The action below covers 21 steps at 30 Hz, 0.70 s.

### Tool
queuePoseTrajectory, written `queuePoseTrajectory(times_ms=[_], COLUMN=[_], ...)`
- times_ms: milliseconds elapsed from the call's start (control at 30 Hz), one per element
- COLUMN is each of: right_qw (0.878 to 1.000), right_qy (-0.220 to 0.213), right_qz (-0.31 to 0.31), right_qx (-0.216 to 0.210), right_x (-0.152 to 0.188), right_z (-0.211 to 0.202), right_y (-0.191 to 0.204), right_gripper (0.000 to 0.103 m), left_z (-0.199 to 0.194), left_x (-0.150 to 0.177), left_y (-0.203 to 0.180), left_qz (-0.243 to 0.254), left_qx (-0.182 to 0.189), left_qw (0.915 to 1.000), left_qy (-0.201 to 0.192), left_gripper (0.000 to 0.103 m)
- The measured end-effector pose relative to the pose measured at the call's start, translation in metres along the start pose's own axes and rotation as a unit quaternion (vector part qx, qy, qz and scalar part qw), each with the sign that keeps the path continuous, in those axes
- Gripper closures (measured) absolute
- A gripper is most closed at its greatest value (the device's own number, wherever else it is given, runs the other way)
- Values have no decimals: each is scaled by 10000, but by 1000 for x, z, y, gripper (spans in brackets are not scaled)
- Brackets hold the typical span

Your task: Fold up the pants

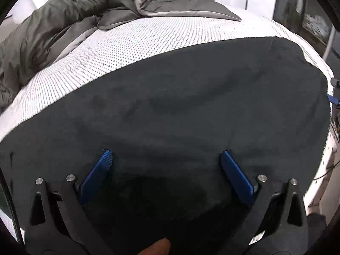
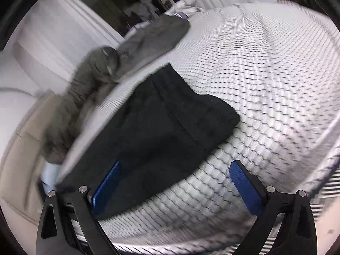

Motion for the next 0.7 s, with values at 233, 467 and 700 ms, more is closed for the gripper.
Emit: queuePoseTrajectory(times_ms=[233, 467, 700], right_qw=[9983, 9980, 9884], right_qy=[-7, -551, -534], right_qz=[499, -311, -1400], right_qx=[-297, -14, -260], right_x=[-40, -31, -4], right_z=[48, 12, 3], right_y=[10, 68, 188], right_gripper=[81, 89, 90], left_z=[-11, -37, -76], left_x=[11, 46, 76], left_y=[12, 42, 103], left_qz=[-445, -874, -1377], left_qx=[-100, -78, -380], left_qw=[9989, 9958, 9887], left_qy=[-67, -260, -460], left_gripper=[1, 1, 1])
Point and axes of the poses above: each gripper's, at about its wrist camera, not at the fingertips, and z roughly the way its jaws point, y to its left, x to its underside, the point moved 6 cm from there along z, roughly the way its jaws point, and after that the axes turned 11 degrees about z, right-handed, at the moved point
